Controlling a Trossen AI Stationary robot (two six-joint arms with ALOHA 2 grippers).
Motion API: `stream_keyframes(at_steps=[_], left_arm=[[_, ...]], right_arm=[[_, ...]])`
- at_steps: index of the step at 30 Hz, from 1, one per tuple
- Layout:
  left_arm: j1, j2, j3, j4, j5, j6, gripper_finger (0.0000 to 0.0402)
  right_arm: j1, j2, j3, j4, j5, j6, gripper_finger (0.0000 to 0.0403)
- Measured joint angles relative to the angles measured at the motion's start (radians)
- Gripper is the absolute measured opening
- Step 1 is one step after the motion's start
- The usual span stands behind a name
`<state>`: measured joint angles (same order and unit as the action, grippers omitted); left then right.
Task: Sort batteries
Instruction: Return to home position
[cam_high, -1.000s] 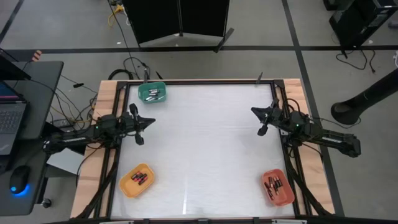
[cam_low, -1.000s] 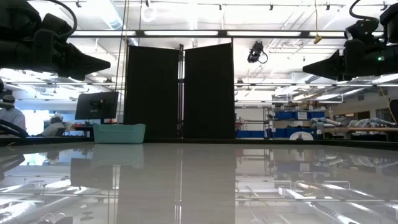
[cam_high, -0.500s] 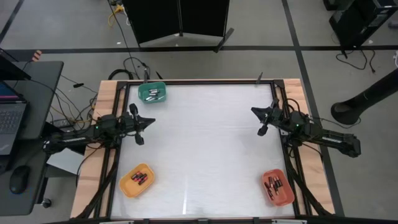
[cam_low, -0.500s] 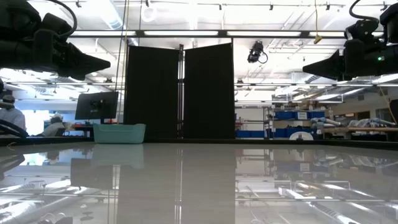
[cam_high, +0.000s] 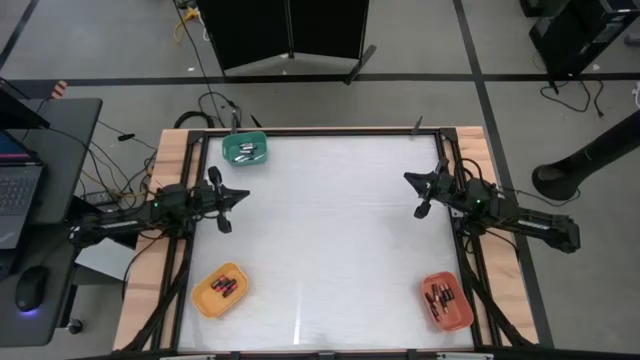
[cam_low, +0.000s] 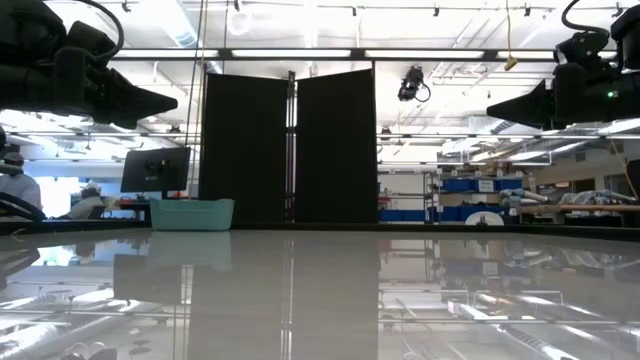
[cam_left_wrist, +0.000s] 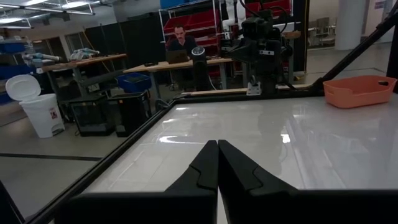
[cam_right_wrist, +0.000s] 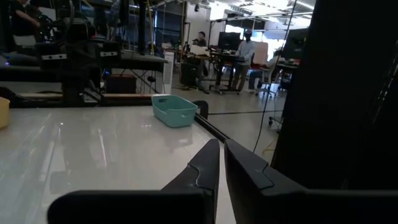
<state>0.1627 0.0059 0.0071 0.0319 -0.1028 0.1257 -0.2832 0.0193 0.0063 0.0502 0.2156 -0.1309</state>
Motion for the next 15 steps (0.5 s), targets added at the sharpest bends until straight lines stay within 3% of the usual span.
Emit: stream_keyframes(at_steps=[15], left_arm=[[0.0,0.0,0.0,0.0,0.0,0.0,0.0012]], right_arm=[[0.0,0.0,0.0,0.0,0.0,0.0,0.0036]])
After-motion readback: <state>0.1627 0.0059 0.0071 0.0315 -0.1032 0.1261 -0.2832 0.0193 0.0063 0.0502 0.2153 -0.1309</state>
